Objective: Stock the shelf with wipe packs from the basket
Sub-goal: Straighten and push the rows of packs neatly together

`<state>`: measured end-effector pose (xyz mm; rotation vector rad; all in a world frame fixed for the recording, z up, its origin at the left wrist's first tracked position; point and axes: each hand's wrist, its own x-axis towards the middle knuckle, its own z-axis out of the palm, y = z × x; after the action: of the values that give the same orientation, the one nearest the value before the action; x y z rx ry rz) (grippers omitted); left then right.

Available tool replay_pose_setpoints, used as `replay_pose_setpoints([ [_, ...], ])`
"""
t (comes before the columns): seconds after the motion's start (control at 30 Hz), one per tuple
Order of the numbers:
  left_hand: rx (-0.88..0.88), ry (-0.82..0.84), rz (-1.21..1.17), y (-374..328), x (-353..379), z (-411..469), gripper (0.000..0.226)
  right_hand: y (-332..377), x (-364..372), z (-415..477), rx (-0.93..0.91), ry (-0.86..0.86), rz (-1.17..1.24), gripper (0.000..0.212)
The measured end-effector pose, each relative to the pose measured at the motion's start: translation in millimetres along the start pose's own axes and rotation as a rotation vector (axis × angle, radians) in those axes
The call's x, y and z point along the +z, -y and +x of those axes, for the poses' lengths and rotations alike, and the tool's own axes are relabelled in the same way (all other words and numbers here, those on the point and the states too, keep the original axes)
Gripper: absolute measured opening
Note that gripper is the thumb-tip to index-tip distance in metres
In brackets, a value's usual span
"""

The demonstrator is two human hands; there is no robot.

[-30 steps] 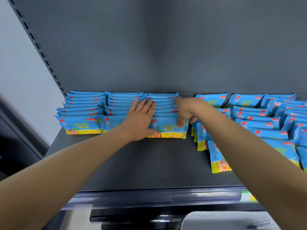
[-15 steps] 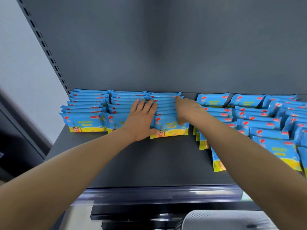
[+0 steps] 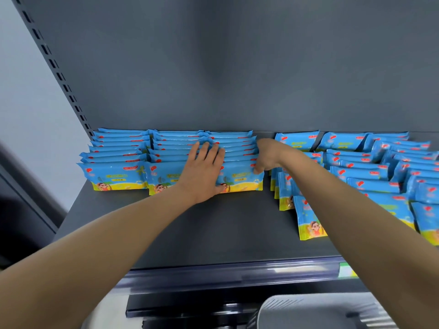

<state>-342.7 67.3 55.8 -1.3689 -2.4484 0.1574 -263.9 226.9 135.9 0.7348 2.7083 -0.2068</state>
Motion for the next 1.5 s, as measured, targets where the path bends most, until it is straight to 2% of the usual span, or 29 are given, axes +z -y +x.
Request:
replay_pose_setpoints([
  [0.13,0.012,0.010,-0.036,-3.2,-4.0,-0.8,0.106,-12.0,-8.1,-4.6,0.030,-0.030,0.013,0.063],
  [0.2,0.036,-0.011,-0.092,-10.1,-10.2,0.4,0.107,-22.4,-18.8,-6.1,0.035,-0.057,-0.037,0.060],
  [0.37,0.157,-0.111,-0.360,-52.5,-31.1,12.0,0.092,-71.3,-30.7,-8.4,0.023,-0.065,-0.001,0.060],
  [0.47,0.258,-0.072,-0.524,-85.8,-39.1,22.1,0.088,-102.1,-23.2,-7.6,0.046,-0.001,0.017,0.059],
  [0.6,0.317,0.004,-0.612,-126.3,-39.1,32.5,0.086,-131.8,-11.4,-1.7,0.045,0.036,0.074,0.057],
  [0.7,0.351,0.066,-0.574,-145.5,-34.4,39.0,0.094,-143.6,-2.1,8.8,0.036,0.045,0.135,0.059],
  [0.83,0.341,0.127,-0.476,-154.7,-30.1,46.9,0.107,-145.8,6.8,24.3,0.022,0.067,0.138,0.077],
  [1.13,0.239,0.042,-0.460,-160.6,-30.0,62.8,0.076,-139.4,10.7,49.7,-0.014,0.108,0.023,0.092],
  [1.2,0.211,0.028,-0.475,-163.1,-29.0,64.9,0.066,-138.1,11.1,54.3,-0.016,0.105,-0.007,0.090],
  [1.27,0.184,0.026,-0.480,-164.6,-28.5,66.4,0.066,-137.7,11.0,57.8,-0.015,0.097,-0.017,0.083],
  [1.4,0.137,0.028,-0.455,-165.7,-29.0,66.8,0.073,-142.5,9.9,61.7,-0.042,0.105,-0.034,0.086],
  [1.5,0.122,0.016,-0.436,-166.8,-29.4,64.7,0.077,-146.1,10.4,61.0,-0.066,0.079,0.013,0.081],
])
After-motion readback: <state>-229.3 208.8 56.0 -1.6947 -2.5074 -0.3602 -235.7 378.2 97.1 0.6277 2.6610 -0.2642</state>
